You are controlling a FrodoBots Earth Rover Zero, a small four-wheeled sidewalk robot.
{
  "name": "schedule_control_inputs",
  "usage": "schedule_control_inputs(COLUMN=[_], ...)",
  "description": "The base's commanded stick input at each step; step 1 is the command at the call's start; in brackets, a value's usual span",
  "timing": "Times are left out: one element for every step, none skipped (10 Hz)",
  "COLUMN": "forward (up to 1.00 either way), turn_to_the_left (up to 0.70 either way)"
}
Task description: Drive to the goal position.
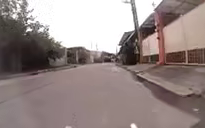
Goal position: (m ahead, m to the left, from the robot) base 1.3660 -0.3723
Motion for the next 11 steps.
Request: schedule_control_inputs(forward=[1.00,1.00,1.00,1.00,1.00,1.00,1.00,1.00,1.00,1.00,1.00], turn_to_the_left=[0.00,0.00,0.00,0.00,0.00,0.00,0.00,0.00,0.00,0.00,0.00])
